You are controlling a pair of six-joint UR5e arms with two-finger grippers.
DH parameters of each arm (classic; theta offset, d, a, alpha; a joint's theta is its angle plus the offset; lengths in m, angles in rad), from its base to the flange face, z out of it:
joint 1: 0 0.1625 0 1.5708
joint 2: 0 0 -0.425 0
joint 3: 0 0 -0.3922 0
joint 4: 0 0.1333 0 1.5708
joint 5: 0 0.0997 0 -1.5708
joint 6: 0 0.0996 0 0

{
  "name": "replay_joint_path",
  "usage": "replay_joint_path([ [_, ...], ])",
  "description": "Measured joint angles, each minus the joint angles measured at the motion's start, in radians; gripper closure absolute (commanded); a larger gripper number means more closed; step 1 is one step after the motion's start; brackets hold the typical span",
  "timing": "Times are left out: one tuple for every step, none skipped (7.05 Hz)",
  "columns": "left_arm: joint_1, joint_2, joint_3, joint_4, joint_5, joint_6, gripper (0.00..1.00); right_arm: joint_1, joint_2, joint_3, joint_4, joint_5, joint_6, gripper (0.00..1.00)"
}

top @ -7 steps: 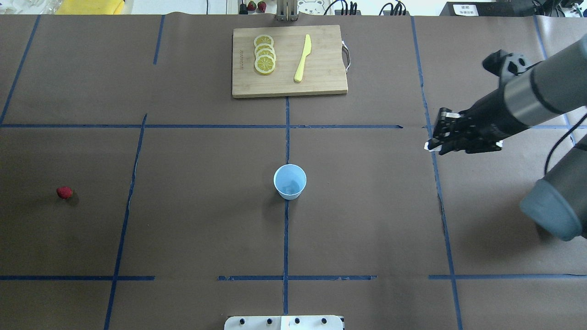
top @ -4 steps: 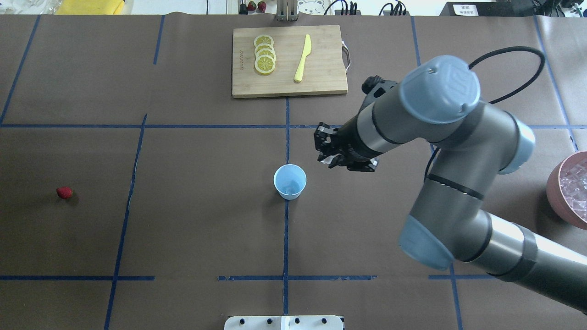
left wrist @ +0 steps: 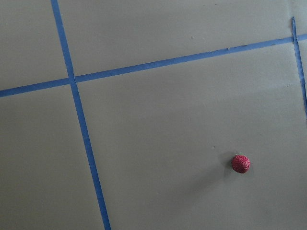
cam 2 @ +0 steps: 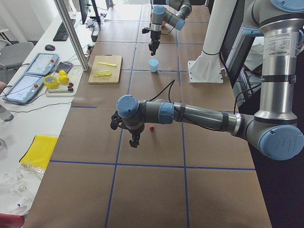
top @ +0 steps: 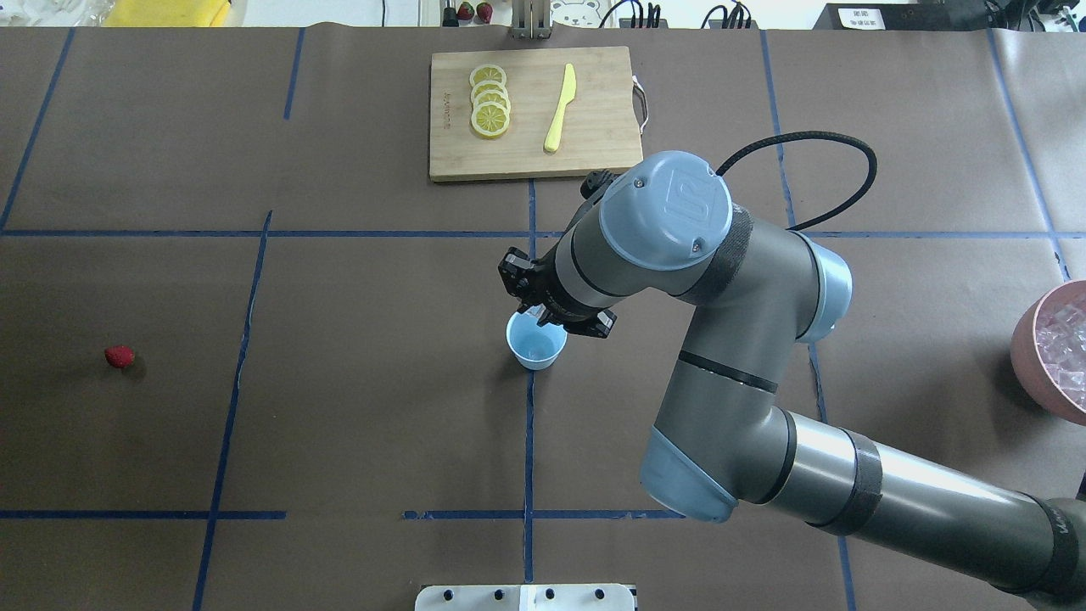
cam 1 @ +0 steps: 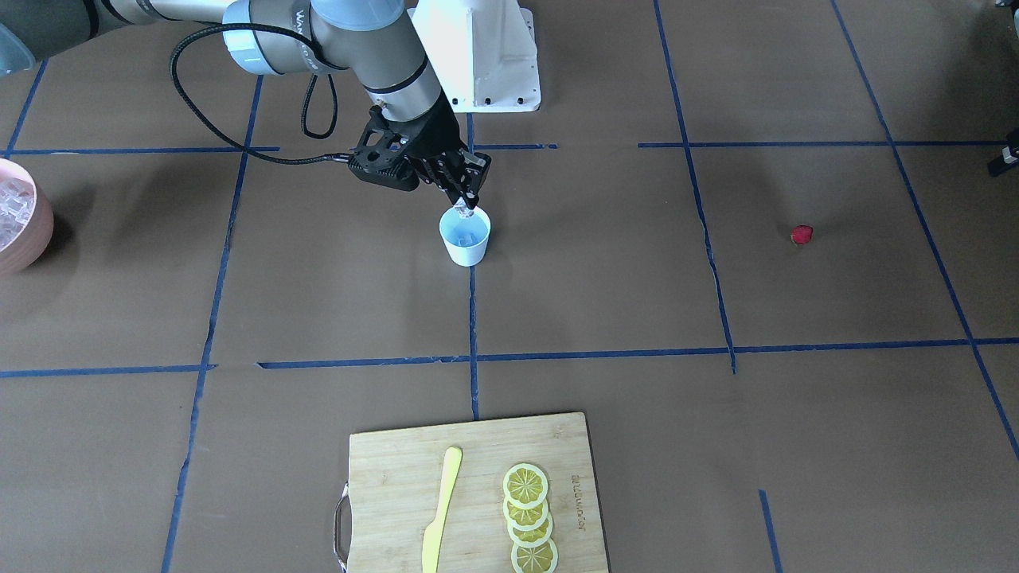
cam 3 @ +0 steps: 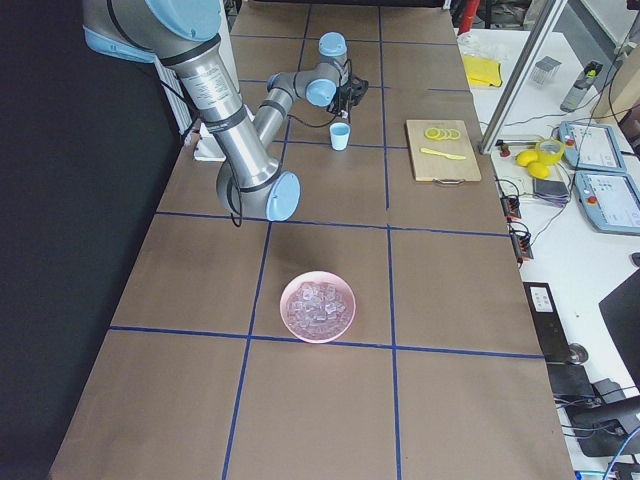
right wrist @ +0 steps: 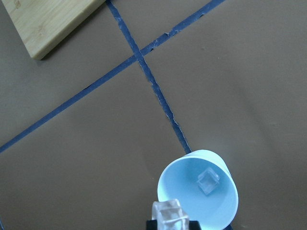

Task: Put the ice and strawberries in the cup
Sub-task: 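Open the right gripper to drop the ice into the cup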

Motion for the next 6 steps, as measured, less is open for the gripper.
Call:
replay_joint_path([
  [0.0, 0.0, 0.0, 0.0, 0.0, 0.0, 0.0, -0.005, -0.007, -0.001, 0.002, -0.003, -0.003, 0.64],
  [0.0, 0.0, 0.0, 0.0, -0.001, 0.0, 0.0, -0.009, -0.011, -0.003, 0.003, -0.005, -0.005, 0.56],
  [0.0, 0.0, -0.001, 0.0, -0.001, 0.0, 0.0, -0.009, -0.012, -0.004, 0.004, -0.005, -0.006, 0.53],
  [0.0, 0.0, -0.002, 0.0, -0.001, 0.0, 0.0, -0.01, -0.012, -0.004, 0.004, -0.005, -0.007, 0.52],
  [0.0, 0.0, -0.003, 0.0, -0.001, 0.0, 0.0, -0.01, -0.012, -0.004, 0.005, -0.005, -0.007, 0.52],
  [0.0, 0.0, -0.003, 0.0, -0.001, 0.0, 0.0, -0.005, -0.013, -0.002, 0.005, -0.004, -0.008, 0.52],
])
